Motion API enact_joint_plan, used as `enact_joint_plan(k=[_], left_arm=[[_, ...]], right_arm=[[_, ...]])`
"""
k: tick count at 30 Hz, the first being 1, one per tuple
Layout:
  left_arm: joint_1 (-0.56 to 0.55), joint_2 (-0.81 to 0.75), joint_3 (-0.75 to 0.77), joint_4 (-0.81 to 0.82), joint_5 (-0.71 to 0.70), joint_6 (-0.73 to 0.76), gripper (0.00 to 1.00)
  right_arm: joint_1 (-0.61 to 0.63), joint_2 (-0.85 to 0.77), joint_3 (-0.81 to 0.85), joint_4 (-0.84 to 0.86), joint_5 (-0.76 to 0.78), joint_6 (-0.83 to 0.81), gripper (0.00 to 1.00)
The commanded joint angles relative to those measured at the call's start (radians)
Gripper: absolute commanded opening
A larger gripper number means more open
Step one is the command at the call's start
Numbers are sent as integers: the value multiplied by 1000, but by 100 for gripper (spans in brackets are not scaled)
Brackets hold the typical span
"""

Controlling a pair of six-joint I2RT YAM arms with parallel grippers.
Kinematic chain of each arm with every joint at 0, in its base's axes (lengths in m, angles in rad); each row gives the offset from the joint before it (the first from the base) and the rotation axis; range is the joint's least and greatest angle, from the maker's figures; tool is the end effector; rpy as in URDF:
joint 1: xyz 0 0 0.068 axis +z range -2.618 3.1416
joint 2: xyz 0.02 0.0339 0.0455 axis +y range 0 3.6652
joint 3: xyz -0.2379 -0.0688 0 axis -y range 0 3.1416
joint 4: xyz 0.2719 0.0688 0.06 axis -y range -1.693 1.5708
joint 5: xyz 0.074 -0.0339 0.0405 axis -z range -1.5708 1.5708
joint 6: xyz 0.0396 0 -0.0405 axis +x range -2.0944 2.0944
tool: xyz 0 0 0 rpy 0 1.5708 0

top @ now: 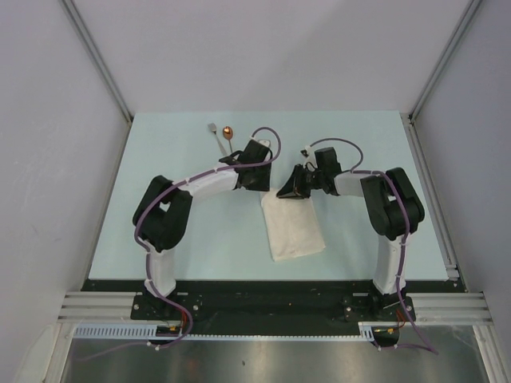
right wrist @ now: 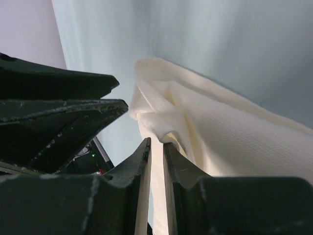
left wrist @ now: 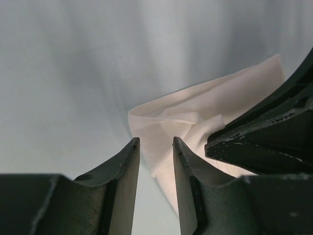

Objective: Fold the napkin into a case and place the utensils inside
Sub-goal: Fold the lower triangle-folded napkin at the center of the board.

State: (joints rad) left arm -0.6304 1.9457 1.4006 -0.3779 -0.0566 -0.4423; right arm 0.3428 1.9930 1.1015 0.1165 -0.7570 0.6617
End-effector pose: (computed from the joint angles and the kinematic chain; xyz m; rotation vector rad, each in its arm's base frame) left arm 0.3561 -0.2571 0.1547 0.2138 2.5227 -0.3727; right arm 0.3755 0.1629 0.0847 -0.0154 2.4929 1.3546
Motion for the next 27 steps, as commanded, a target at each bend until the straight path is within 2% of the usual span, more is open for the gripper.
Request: enact_joint_plan(k=[1,13,20,27], left_arm=[[-25,13,60,24,31,51,38],[-69,116,185,-81,-71,112,37],[-95,140,225,-130,-190,151,33],[-100,144,210,-128,-170,163,29]], right_arm=[[-19,29,43,9,1,-5,20],[-28,112,100,-3,-16,-19,18],[-30,124,103,-1,-30,-19,18],[-30,125,104,2,-27,-19,18]])
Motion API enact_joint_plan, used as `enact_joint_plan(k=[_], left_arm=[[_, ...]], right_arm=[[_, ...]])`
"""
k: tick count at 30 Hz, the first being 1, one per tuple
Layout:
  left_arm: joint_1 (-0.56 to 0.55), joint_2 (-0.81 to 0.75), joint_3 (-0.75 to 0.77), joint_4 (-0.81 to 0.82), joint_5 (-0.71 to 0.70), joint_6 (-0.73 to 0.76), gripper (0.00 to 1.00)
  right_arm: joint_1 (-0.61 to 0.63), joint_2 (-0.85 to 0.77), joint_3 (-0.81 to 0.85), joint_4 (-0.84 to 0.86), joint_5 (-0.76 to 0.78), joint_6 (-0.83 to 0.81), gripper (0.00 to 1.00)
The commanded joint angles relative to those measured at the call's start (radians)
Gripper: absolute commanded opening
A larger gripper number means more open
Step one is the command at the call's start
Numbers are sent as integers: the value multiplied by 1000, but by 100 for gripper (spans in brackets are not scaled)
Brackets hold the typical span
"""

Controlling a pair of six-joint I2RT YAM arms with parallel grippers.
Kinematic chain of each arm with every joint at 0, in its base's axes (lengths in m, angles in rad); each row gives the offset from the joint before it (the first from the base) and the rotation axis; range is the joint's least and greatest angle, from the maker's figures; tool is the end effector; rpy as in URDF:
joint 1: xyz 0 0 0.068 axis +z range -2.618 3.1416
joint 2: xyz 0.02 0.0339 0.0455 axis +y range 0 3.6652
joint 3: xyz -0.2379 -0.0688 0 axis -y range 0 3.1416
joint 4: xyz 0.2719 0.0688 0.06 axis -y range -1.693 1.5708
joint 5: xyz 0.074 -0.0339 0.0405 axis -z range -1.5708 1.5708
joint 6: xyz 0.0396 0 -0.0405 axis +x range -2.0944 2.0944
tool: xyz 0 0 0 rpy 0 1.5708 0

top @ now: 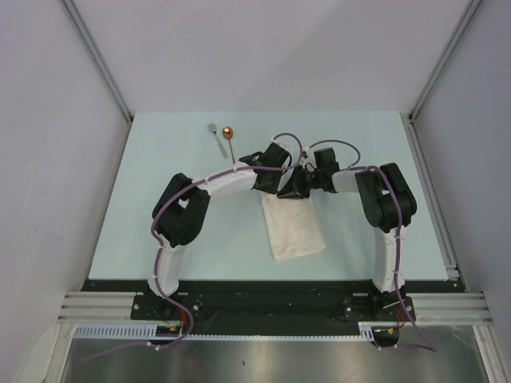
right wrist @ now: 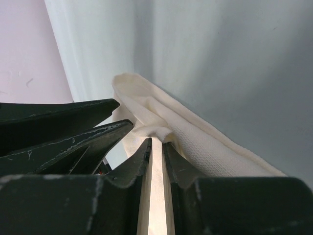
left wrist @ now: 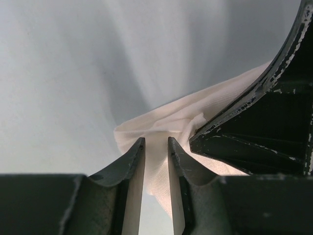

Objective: Fold the napkin into a case and place the utensils inside
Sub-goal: Fold the lower triangle-folded napkin at the center of the board.

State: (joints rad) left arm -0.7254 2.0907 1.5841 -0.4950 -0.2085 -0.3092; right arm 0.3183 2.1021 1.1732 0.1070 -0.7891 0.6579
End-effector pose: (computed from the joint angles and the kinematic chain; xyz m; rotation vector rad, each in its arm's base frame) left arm 0.3540 -0.3029 0.1455 0.4494 2.5051 -0.1367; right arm 0.3908 0.1584 0.0621 0.0192 2.5289 1.3778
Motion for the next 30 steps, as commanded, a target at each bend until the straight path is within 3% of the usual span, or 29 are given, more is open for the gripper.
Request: enact_joint_plan(k=[1,24,30], left_arm=[[-5,-4,24,-8,-9,30,29],[-9,-14,7,-31,63,59,31],[-9,9,20,-34,25,59,21]], right_arm=[[-4,15,32,11,4,-14,18],[-7,26,40,10,-6,-14,17],[-5,27,40,10,-4,-12,16]])
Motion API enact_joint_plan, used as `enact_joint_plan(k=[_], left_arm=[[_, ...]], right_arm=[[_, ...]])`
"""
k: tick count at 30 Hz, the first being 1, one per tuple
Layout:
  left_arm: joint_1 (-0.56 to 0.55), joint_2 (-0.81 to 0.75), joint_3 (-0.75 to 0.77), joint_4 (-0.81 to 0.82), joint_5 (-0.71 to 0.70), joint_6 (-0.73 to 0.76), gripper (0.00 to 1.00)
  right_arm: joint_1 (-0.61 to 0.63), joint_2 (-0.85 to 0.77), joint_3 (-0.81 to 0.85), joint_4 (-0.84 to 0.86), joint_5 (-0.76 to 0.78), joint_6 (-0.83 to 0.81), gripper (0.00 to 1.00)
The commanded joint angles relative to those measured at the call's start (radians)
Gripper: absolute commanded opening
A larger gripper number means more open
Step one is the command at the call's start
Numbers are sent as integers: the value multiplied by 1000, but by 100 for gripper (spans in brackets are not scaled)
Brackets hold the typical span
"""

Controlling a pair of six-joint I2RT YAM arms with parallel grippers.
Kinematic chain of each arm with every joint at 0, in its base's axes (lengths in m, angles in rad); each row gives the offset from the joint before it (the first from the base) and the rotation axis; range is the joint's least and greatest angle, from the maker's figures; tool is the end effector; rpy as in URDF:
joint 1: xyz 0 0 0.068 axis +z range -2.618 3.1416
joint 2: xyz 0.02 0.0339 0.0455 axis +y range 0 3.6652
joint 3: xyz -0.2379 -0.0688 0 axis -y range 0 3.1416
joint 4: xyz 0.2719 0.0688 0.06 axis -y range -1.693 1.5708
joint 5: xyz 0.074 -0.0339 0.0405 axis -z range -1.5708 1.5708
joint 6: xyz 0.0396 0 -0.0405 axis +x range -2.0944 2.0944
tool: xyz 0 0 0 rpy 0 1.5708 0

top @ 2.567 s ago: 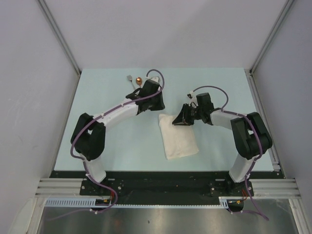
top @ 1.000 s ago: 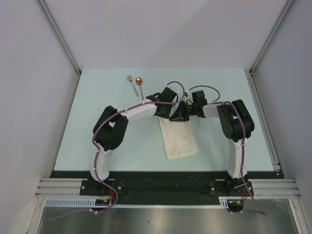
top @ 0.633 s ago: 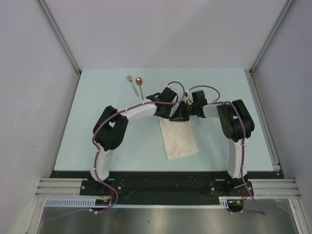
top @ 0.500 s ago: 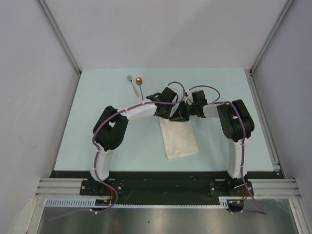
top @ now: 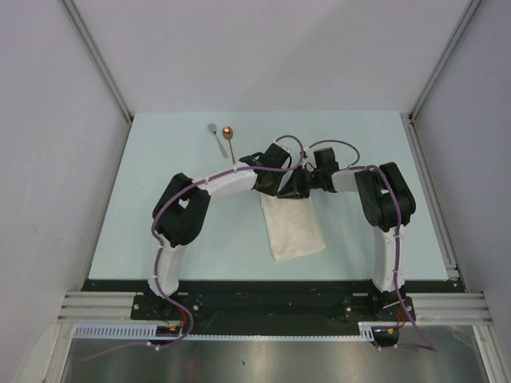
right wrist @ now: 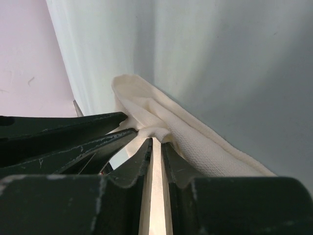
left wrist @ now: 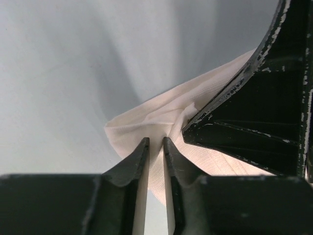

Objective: Fold the napkin into a case and place the utensils inside
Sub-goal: Fold the lower triangle-folded napkin at the center of the board.

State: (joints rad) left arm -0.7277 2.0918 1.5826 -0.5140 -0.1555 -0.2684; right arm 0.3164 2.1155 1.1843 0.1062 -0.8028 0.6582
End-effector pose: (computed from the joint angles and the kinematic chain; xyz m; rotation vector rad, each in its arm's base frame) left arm 0.3505 -0.3040 0.1431 0.5330 2.5284 -0.1698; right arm 0.3927 0.1586 0.0601 0.0161 2.5306 1.3936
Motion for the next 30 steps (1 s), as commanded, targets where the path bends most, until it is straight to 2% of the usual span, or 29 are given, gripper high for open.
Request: enact_joint_plan(k=[1,9,11,17,23,30], left_arm=[[-7,5,24,-15,-32,14,16],[-13,-56,-16,60,-18,-28,6],[-12,-64,-26,74,-18,-49,0],[-12,-73,-65,140,51,-147,0],[-12,-90,-151,258,103,-316,0],[-6,-96,-179,214,5,-364,0]], right_arm=[[-4,15,29,10,11,-14,16],[-4,21,37,9,17,-8,15],[-4,20,38,9,17,-5,15],[-2,20,35,12,24,-3,14],[1,27,37,21,17,3,14],[-5,18,40,-8,37,-23,13]])
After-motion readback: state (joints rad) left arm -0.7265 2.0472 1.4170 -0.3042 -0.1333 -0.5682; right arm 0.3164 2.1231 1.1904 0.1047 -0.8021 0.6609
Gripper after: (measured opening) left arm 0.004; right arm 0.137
